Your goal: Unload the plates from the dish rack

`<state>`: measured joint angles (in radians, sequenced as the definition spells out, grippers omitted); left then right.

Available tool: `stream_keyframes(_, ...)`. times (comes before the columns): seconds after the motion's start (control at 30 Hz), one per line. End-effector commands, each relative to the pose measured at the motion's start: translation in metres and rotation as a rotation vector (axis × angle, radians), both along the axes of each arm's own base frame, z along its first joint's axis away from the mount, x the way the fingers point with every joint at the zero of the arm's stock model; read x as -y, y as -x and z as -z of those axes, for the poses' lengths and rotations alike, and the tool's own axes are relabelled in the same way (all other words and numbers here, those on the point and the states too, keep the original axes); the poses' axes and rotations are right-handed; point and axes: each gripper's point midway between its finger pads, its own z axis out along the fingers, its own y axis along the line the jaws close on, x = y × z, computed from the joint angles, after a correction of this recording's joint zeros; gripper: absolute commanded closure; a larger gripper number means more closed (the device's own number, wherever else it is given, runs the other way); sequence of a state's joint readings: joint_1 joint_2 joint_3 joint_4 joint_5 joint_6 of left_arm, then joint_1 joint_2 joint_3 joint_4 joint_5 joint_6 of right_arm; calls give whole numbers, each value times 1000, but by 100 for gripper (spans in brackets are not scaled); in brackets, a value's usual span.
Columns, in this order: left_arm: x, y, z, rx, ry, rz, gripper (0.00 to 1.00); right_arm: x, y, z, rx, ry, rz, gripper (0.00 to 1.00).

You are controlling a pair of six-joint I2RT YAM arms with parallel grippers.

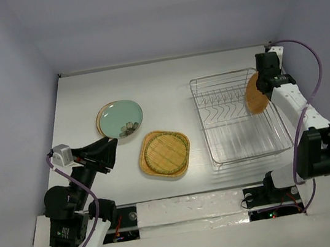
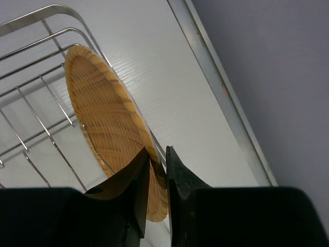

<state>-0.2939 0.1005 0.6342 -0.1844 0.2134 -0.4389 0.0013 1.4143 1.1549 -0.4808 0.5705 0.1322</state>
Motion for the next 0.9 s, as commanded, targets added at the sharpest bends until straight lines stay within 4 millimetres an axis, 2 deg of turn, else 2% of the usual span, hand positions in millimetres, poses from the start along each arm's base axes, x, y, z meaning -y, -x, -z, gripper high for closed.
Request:
stream_keyframes(0.0, 2, 4, -12, 53, 6, 17, 62, 21, -1, -41, 38, 127, 44, 100)
stream_keyframes(0.13, 2, 4, -12, 51, 6, 18, 62, 25, 3, -64, 65, 182, 20, 100)
stream_keyframes(0.33, 3, 2, -11, 43, 6, 18, 62, 16, 2, -100, 110, 225, -3, 100)
stream_keyframes(0.53, 2, 2, -12, 47, 8, 16, 62, -3, -4, -115, 119, 229, -67, 100)
stream_keyframes(0.57, 2, 1, -11, 42, 7, 15, 62, -1, -2, -116, 116, 238, -52, 100)
stream_keyframes(0.6, 3, 1, -10, 39, 6, 16, 62, -8, -3, -120, 126, 244, -64, 100)
stream_keyframes(0.67, 3, 1, -10, 41, 6, 16, 62, -2, 3, -130, 131, 284, -17, 100)
stream_keyframes(0.7, 3, 1, -10, 39, 6, 16, 62, -6, 3, -144, 158, 288, -13, 100)
stream_keyframes(0.8, 3, 1, -10, 41, 6, 19, 62, -6, 12, -165, 181, 268, 27, 100)
stream_keyframes(0.83, 3, 1, -10, 40, 6, 18, 62, -16, 14, -191, 262, 227, 28, 100)
stream_keyframes(0.87, 3, 1, -10, 40, 5, 21, 62, -26, 14, -199, 303, 176, -3, 100)
